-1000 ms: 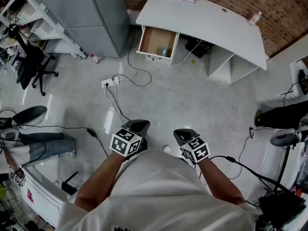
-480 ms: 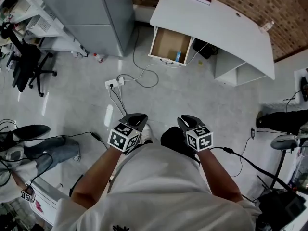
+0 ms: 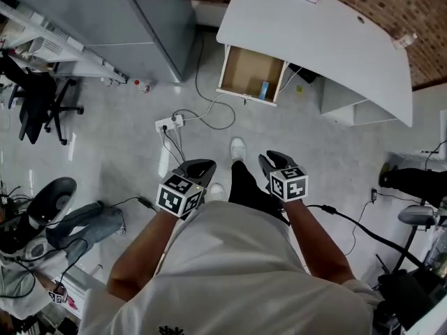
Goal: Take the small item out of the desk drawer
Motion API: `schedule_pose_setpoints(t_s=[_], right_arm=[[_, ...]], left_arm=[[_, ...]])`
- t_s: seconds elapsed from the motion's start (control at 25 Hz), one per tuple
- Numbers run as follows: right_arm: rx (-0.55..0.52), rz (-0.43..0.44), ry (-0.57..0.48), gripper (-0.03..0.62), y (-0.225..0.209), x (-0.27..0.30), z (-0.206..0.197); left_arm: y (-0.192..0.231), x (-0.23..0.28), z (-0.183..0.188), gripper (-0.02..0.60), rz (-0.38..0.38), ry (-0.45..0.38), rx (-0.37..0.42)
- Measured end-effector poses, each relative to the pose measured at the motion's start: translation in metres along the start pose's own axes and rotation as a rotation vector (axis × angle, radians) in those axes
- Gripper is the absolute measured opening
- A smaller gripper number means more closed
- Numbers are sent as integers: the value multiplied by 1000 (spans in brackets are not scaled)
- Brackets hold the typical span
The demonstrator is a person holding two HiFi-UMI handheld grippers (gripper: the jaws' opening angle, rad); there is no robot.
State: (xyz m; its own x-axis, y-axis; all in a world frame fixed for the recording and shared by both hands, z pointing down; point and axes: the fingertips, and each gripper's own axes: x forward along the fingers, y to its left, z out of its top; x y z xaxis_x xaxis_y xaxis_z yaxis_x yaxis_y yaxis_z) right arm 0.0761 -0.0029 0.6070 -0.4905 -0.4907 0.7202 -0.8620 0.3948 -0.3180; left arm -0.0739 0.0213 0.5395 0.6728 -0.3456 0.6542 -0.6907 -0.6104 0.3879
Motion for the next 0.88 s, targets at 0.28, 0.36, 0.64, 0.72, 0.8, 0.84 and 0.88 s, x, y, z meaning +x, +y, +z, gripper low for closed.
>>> schedule_pose_setpoints(t_s=[0.28, 0.36, 0.64, 0.72, 0.8, 0.84, 0.88], right_arm=[[93, -33, 43, 185, -112, 86, 80], [113, -51, 49, 199, -143, 111, 101], [161, -122, 112, 213, -217, 191, 118], [171, -135, 135, 222, -232, 209, 121], [191, -143, 152, 230, -245, 227, 124], [198, -145, 158, 234, -250, 236, 126], [204, -148, 162, 242, -256, 245, 129]], left_arm=[[48, 62, 96, 25, 13, 36, -30], [57, 80, 117, 23, 17, 46, -32], [82, 122, 150, 23, 46, 91, -35], [88, 130, 156, 23, 49, 104, -46], [94, 136, 159, 23, 46, 120, -63], [97, 138, 160, 23, 44, 129, -72], [99, 141, 161, 23, 41, 135, -79]])
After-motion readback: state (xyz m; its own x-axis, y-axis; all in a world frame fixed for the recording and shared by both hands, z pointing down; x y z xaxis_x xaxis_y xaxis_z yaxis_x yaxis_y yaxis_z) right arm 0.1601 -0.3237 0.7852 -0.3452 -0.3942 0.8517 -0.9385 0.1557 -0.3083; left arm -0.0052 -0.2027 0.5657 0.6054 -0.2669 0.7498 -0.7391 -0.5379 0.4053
